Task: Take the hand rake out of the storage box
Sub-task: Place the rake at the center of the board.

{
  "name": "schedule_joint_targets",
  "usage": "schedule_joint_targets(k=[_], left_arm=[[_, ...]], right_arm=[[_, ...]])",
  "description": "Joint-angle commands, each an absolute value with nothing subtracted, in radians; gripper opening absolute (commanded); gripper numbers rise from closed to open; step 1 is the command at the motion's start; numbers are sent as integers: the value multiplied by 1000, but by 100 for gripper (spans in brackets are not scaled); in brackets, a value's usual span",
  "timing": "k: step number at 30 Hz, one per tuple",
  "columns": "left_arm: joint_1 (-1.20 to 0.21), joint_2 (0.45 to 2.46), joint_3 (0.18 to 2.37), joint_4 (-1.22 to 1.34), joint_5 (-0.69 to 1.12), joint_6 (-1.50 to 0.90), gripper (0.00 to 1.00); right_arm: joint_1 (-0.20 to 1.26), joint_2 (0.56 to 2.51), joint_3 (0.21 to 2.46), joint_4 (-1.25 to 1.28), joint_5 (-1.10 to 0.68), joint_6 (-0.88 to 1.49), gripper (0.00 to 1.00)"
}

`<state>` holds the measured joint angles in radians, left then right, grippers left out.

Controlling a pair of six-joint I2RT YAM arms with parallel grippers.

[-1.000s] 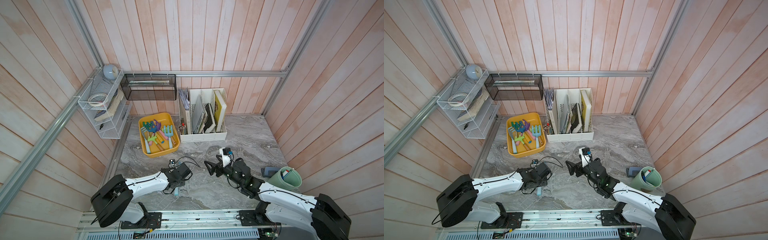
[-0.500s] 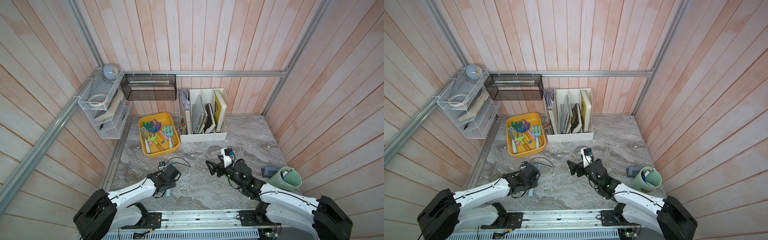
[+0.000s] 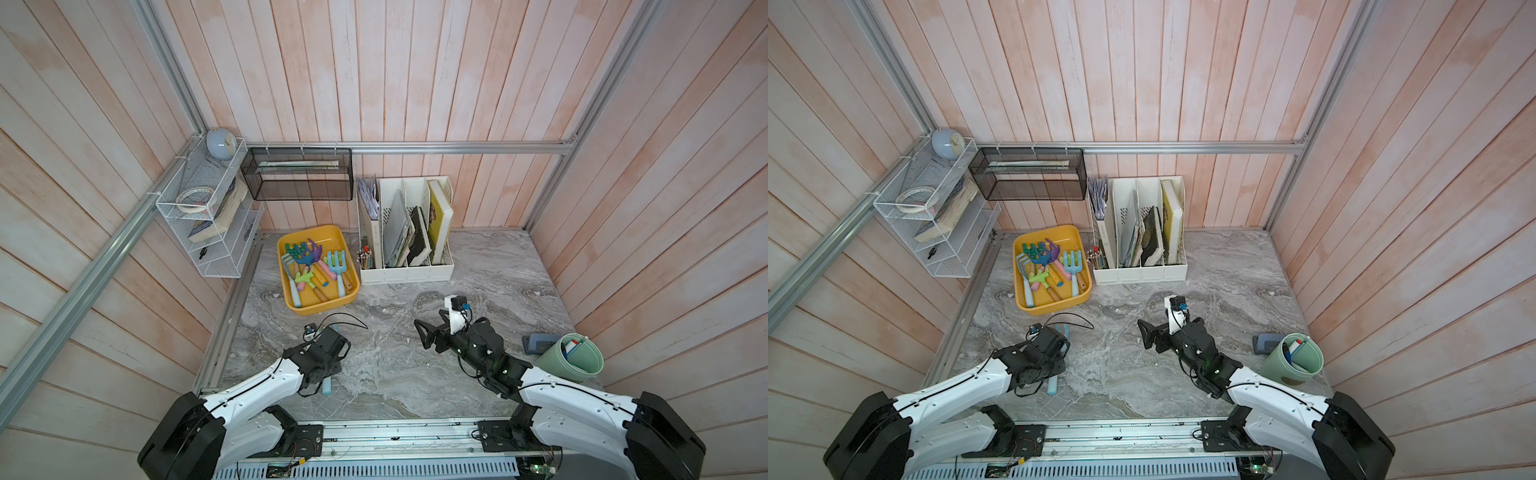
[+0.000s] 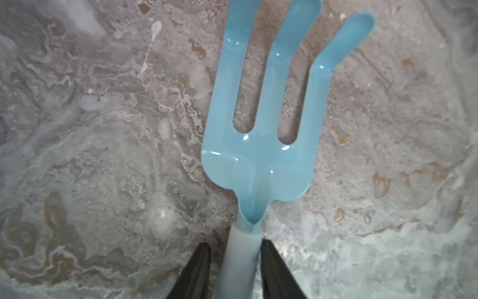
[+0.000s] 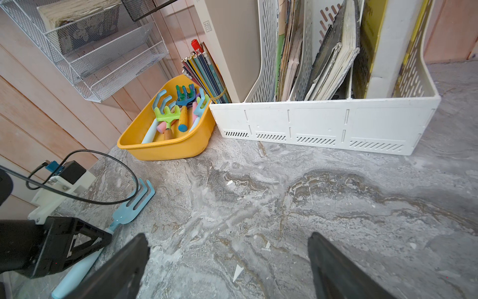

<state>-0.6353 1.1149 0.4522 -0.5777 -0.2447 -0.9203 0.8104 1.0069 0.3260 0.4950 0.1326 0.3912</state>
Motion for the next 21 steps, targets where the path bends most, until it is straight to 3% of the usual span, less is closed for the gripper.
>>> schedule_joint_targets(k=[1, 6, 16, 21], left_arm=[[-629, 1121, 440, -600, -268, -927, 46], [-629, 1099, 439, -611, -273, -940, 48], [-624, 1089, 436, -626, -293, -964, 37], [-624, 1084, 439, -639, -312, -982, 37]], right_arm=[[797, 999, 309, 483, 138, 385, 98], [790, 996, 302, 488, 129, 387, 98], [788, 991, 292, 500, 114, 392, 98], [786, 989, 288, 502, 111, 391, 98]])
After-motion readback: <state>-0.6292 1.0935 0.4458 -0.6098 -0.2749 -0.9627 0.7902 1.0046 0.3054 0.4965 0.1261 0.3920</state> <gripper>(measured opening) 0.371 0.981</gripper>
